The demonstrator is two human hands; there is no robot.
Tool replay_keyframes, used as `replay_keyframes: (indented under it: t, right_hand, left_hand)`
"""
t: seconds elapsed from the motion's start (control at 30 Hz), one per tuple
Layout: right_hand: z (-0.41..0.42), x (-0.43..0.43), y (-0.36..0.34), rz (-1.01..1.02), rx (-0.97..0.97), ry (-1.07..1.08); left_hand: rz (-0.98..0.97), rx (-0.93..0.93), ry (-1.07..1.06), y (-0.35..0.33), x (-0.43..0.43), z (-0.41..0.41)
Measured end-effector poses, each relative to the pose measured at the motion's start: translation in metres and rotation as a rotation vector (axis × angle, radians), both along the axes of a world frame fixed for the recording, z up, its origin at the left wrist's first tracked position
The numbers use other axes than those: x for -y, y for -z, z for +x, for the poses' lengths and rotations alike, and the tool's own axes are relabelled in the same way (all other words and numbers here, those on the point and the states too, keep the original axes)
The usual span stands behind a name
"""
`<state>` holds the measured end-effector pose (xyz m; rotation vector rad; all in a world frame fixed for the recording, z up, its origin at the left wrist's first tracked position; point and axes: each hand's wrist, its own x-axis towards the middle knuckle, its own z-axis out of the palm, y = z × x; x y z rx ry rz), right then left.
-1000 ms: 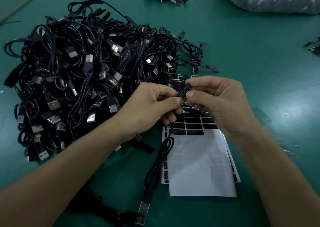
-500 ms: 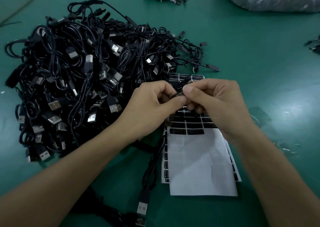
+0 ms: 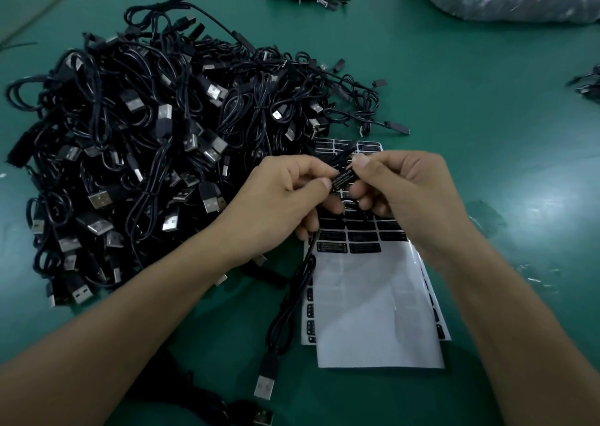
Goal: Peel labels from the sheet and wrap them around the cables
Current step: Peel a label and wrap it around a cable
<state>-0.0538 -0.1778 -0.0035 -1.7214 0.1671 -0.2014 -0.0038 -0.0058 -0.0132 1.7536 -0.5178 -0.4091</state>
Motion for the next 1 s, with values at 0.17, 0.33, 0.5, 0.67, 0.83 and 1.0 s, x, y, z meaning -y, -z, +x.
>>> replay_keyframes:
  t: [0.17, 0.33, 0.5, 0.67, 0.83, 1.0]
  right_hand:
    - [0.0007, 0.0009, -0.0004, 0.061, -0.011, 0.035]
    - [0.0019, 0.0040, 0.0011, 0.170, -0.027, 0.003]
    - [0.0029, 0.0064, 0.0035, 0.186, 0.004, -0.073]
    - [0.0011, 0.0068, 0.0041, 0.105, 0.078, -0.122]
    - [0.0030, 0.0068, 0.0060, 0.104, 0.094, -0.108]
    - [0.0037, 0.0064, 0.0058, 0.096, 0.088, -0.122]
  left_hand:
    - [-0.046, -0.068, -0.021, -0.0002, -0.0006, 0.0009]
    - [-0.102, -0.108, -0.036, 0.0003, -0.0006, 0.0028]
    - [-0.131, -0.122, -0.045, 0.0011, -0.0003, 0.0035]
    - [-0.117, -0.094, -0.052, 0.0017, -0.0006, 0.0040]
    - [-0.079, 0.003, -0.037, 0.0029, -0.0020, -0.0001]
    - [-0.081, 0.018, -0.061, 0.0035, -0.0004, 0.0001]
